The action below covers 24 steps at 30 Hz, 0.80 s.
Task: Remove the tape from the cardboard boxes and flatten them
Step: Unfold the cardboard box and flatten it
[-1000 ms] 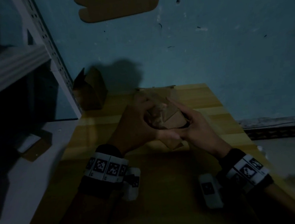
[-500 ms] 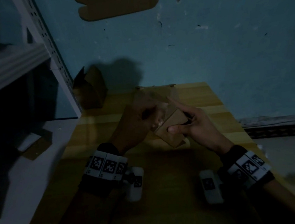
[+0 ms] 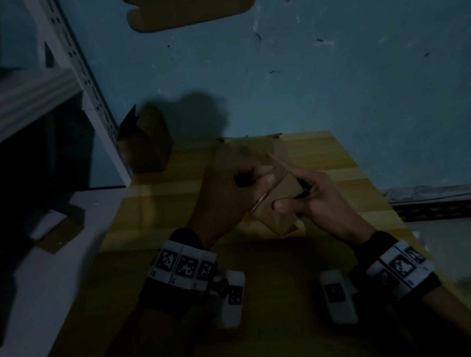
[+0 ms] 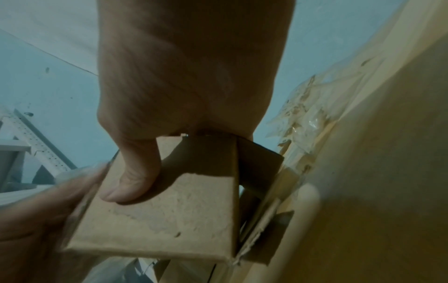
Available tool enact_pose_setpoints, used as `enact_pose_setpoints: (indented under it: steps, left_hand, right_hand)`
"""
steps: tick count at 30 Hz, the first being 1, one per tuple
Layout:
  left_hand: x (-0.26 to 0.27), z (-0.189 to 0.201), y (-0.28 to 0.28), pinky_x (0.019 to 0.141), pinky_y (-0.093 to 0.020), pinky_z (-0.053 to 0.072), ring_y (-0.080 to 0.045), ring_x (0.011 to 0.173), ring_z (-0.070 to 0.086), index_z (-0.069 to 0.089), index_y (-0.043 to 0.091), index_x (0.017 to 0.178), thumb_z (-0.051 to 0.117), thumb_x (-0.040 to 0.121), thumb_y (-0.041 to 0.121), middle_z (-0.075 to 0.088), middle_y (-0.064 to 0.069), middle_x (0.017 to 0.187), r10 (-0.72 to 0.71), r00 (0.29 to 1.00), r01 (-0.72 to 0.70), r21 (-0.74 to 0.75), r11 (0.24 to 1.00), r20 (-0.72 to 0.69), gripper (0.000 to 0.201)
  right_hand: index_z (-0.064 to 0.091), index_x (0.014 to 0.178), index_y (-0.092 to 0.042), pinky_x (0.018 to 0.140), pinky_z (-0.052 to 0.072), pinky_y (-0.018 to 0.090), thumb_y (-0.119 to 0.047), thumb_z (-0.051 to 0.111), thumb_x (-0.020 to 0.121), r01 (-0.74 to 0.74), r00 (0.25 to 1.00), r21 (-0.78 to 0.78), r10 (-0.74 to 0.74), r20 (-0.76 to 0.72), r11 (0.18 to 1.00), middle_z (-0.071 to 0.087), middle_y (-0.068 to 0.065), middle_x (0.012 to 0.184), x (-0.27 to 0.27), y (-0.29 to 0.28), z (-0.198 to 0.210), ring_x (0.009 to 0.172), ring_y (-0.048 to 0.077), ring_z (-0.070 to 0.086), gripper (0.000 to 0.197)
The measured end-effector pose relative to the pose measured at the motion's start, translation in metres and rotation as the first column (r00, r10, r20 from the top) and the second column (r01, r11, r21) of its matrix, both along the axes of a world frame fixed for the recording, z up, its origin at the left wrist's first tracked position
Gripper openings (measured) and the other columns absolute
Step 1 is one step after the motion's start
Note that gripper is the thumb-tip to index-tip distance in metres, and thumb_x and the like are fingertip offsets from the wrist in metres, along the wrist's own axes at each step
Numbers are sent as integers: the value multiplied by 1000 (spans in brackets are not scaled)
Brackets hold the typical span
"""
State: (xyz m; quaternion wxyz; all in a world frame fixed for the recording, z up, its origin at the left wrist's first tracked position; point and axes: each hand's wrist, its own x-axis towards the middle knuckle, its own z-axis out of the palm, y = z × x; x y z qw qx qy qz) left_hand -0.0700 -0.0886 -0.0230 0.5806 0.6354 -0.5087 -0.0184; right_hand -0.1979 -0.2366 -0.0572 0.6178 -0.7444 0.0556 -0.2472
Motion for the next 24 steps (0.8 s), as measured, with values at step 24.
enact_pose_setpoints:
  steps: [24]
  left_hand:
    - [-6,8,0,67,-20,44,-4,66,56,61,-16,101,61,94,15,59,5,71,-177,951,135,-178,975,-252,31]
  right_hand:
    - [49,146,-9,96,53,26,-3,89,61,-61,996,-8,61,-61,998,70,-1,130,-8,-2,13,122,16,65,94]
